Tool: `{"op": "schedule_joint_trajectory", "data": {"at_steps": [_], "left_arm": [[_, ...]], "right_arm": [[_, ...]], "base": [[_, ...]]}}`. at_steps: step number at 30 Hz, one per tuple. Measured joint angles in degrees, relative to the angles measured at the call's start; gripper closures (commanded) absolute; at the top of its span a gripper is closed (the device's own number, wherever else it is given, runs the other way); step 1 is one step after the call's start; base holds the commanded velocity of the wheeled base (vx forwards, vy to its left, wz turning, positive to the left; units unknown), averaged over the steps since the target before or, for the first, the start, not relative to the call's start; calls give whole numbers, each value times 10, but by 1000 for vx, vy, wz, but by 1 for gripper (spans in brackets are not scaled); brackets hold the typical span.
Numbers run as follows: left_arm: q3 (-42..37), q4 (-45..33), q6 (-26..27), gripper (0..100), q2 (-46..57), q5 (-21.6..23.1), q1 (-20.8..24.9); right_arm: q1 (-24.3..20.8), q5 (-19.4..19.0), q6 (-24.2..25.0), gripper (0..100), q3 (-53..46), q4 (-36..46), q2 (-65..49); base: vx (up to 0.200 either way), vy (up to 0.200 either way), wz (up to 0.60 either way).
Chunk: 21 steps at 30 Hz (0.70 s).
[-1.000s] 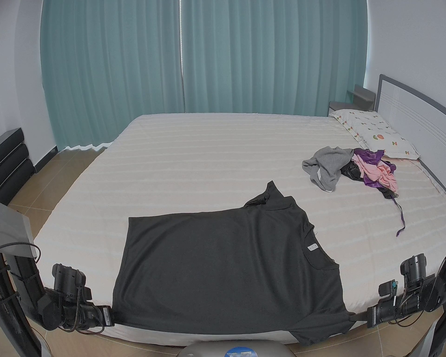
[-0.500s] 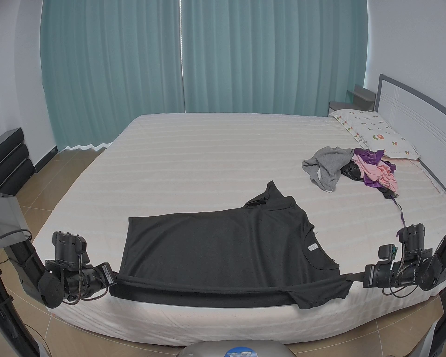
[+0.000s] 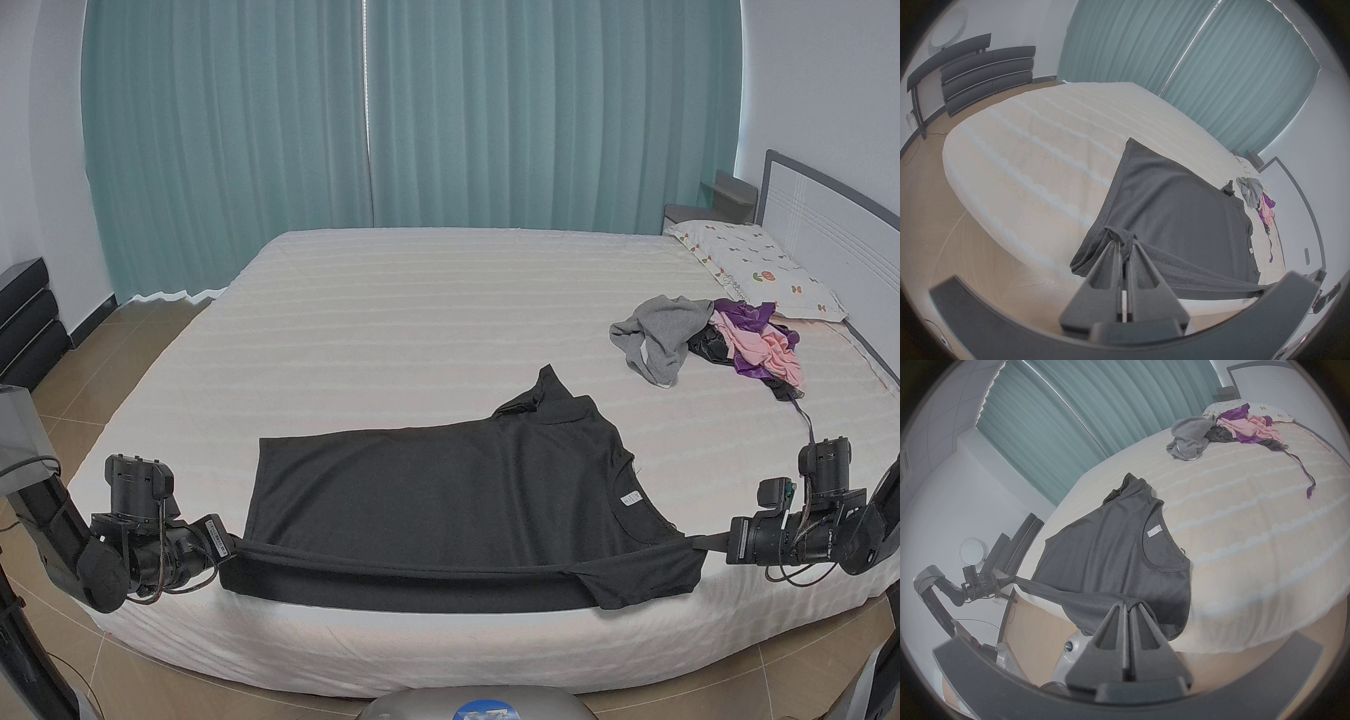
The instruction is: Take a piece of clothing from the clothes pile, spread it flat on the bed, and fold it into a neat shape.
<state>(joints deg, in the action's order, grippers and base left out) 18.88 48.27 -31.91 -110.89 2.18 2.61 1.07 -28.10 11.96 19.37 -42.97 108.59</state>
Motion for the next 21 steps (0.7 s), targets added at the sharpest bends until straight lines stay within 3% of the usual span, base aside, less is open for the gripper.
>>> {"op": "schedule_joint_trajectory", "data": {"at_steps": [20, 21], "left_arm": [[95, 1, -28, 100, -99, 0, -2], [99, 1, -29, 100, -105, 0, -2]], "right_arm": [[-2, 5, 38, 100, 80, -1, 101], [-2, 5, 38, 0, 83, -2, 106]], "base": [[0, 0, 0], [0, 0, 0]]}}
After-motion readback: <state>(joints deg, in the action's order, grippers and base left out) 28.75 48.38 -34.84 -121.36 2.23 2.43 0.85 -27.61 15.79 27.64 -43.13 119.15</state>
